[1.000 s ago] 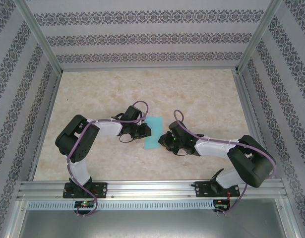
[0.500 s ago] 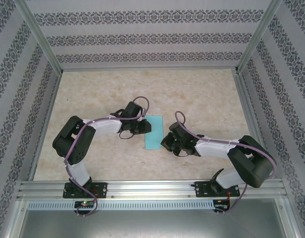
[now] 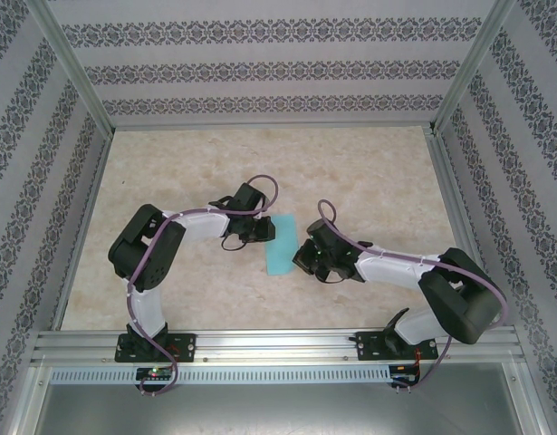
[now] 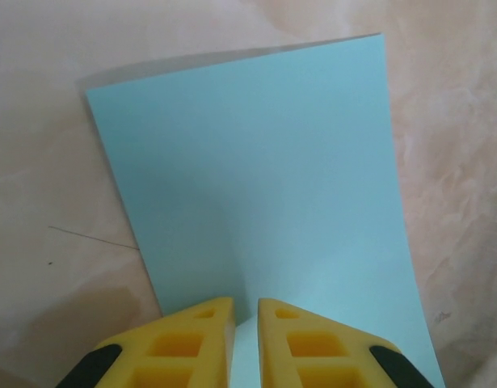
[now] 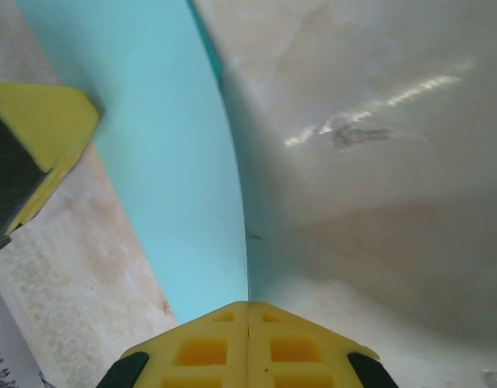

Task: Fold a paper plane with a square sheet of paper (pick it up from the middle)
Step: Third fold the triangle at the center of the table.

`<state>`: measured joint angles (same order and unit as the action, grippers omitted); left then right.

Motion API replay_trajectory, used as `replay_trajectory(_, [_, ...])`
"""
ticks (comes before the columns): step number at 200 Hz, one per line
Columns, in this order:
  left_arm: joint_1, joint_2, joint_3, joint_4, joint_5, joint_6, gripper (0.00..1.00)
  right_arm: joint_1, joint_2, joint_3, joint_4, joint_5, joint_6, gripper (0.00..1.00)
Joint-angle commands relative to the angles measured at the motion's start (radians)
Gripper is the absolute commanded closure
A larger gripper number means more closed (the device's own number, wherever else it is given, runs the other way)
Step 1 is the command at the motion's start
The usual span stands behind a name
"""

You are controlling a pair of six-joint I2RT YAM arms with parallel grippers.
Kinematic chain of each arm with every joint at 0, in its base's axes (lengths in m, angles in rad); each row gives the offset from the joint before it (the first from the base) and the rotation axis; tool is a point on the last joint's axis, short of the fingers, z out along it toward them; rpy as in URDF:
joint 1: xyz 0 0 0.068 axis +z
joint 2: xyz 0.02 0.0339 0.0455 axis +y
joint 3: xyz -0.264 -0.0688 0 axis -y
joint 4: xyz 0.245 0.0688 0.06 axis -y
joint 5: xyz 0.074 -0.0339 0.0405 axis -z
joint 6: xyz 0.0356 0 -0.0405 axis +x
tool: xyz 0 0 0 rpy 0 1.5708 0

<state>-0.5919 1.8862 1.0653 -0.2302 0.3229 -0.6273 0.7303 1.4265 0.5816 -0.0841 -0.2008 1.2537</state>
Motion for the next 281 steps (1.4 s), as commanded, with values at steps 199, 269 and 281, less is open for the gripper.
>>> replay_trajectory(199, [0.027,-0.002,0.046,-0.078,-0.062,0.042,0.82,-0.005,0.271,0.216,0.147,-0.044,-0.134,0.95])
replay_trajectory(269, [0.027,0.038,0.055,-0.100,-0.061,0.052,0.86,-0.004,0.307,0.233,0.149,-0.046,-0.142,0.95])
replay_trajectory(281, [0.027,0.040,0.055,-0.100,-0.059,0.054,0.86,-0.005,0.313,0.235,0.149,-0.048,-0.144,0.95])
